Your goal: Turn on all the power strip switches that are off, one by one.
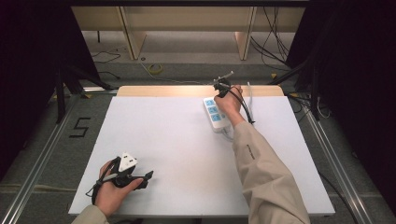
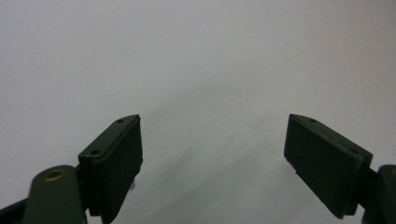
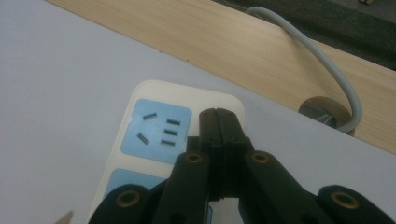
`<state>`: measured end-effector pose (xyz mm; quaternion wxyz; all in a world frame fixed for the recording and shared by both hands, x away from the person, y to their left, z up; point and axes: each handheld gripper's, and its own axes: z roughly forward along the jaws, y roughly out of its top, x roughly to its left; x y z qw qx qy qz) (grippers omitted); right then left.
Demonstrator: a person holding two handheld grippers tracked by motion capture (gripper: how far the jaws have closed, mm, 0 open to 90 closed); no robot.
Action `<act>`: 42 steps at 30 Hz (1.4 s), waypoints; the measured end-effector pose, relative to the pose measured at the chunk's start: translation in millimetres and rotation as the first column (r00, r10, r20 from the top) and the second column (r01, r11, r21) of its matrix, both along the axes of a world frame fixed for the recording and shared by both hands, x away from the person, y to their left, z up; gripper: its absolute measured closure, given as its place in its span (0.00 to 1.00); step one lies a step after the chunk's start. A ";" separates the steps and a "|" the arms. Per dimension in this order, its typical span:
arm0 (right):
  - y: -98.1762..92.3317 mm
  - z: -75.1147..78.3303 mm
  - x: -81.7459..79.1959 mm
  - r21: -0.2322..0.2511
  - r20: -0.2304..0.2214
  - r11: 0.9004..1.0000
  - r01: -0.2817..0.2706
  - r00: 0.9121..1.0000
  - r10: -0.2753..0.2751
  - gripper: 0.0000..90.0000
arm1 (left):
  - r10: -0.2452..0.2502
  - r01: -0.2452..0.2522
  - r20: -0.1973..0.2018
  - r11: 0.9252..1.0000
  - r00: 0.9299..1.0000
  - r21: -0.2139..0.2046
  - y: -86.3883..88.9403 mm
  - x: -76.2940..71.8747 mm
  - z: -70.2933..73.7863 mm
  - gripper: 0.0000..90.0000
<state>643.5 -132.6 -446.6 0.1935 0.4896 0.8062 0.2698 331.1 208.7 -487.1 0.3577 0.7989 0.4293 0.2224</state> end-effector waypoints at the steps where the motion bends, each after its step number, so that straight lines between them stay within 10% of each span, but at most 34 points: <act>1: 0.1 -0.3 0.0 0.003 0.001 1.000 0.000 1.000 0.000 1.00 | 0.000 0.000 0.001 1.000 1.000 0.000 -0.1 0.1 -0.2 0.22; 42: 1.0 -5.0 3.6 0.038 0.004 0.999 0.007 1.000 -0.007 1.00 | 0.004 -0.004 -0.001 1.000 1.000 -0.001 0.9 -1.8 -0.4 0.22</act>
